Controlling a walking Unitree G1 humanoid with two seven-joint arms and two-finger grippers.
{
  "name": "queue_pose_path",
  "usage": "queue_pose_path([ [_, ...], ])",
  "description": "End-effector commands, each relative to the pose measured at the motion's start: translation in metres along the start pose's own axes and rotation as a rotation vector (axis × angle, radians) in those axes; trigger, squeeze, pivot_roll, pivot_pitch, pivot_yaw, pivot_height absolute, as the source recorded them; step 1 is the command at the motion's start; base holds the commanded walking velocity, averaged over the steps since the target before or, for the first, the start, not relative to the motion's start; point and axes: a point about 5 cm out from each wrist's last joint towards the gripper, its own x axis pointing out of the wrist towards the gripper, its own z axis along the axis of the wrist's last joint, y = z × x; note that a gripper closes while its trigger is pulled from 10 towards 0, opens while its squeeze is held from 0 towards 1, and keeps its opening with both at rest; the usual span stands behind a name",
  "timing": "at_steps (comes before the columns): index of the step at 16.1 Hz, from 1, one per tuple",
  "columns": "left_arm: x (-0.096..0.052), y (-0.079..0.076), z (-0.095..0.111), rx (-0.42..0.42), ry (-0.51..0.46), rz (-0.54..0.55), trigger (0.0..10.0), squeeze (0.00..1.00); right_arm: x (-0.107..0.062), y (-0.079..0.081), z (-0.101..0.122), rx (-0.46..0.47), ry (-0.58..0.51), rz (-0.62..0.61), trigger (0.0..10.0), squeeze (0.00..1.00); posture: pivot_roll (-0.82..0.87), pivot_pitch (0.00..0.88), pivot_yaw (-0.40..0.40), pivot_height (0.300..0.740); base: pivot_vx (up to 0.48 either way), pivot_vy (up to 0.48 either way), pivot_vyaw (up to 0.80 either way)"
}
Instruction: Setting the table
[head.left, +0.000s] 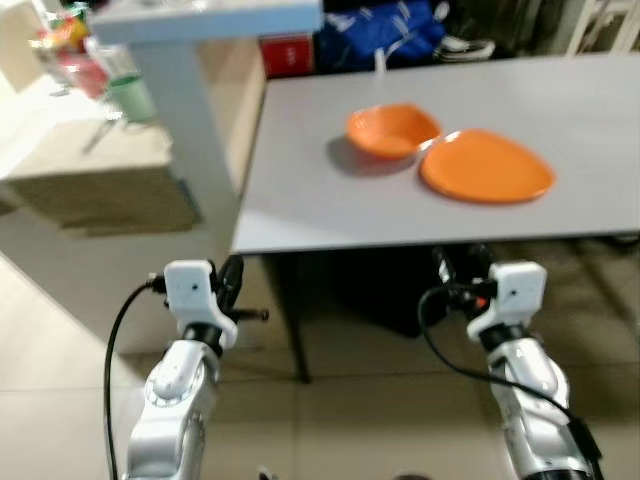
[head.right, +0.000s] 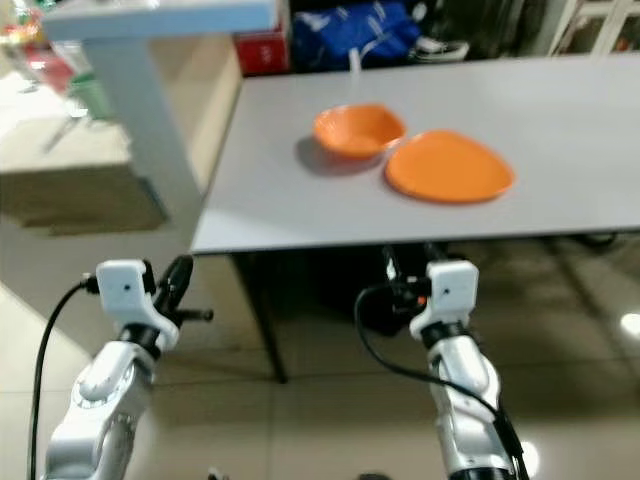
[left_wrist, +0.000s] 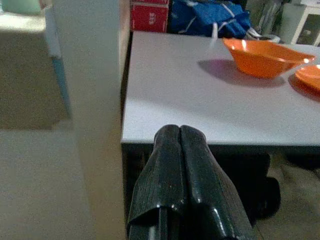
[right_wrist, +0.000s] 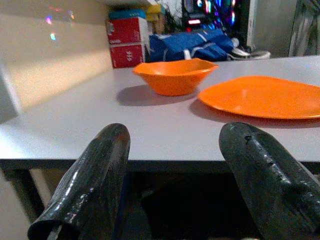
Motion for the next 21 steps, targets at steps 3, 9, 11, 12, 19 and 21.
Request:
queue_pose_path([
  [3, 0.0, 0.009, -0.004, 0.021, 0.017, 0.016, 10.0, 0.0, 0.008, 0.005, 0.01, 0.031, -0.051, 0.005, 10.0, 0.0, -0.24, 0.0, 0.089, 0.74, 0.0, 0.47, 0.0],
  [9, 0.004, 0.008, -0.007, 0.003, 0.022, 0.023, 10.0, 0.0, 0.007, 0.005, 0.012, 0.006, -0.037, 0.033, 10.0, 0.0, -0.24, 0.0, 0.073, 0.74, 0.0, 0.469, 0.0],
  [11, 0.006, 0.008, -0.006, 0.007, 0.021, 0.021, 10.0, 0.0, 0.008, 0.004, 0.013, 0.0, -0.038, 0.034, 10.0, 0.0, -0.25, 0.0, 0.073, 0.74, 0.0, 0.469, 0.0],
  [12, 0.01, 0.01, -0.006, 0.007, 0.024, 0.027, 10.0, 0.0, 0.008, 0.004, 0.014, -0.008, -0.039, 0.031, 10.0, 0.0, -0.25, 0.0, 0.075, 0.74, 0.0, 0.469, 0.0],
  [19, 0.01, 0.007, 0.003, 0.058, -0.02, 0.021, 10.0, 0.0, 0.011, 0.004, 0.012, -0.013, -0.029, 0.037, 10.0, 0.0, -0.23, 0.0, 0.07, 0.74, 0.0, 0.201, 0.0],
  [21, 0.011, 0.003, 0.005, 0.077, -0.019, 0.004, 10.0, 0.0, 0.012, 0.006, 0.013, -0.03, -0.04, 0.05, 10.0, 0.0, -0.23, 0.0, 0.066, 0.74, 0.141, 0.195, 0.0],
])
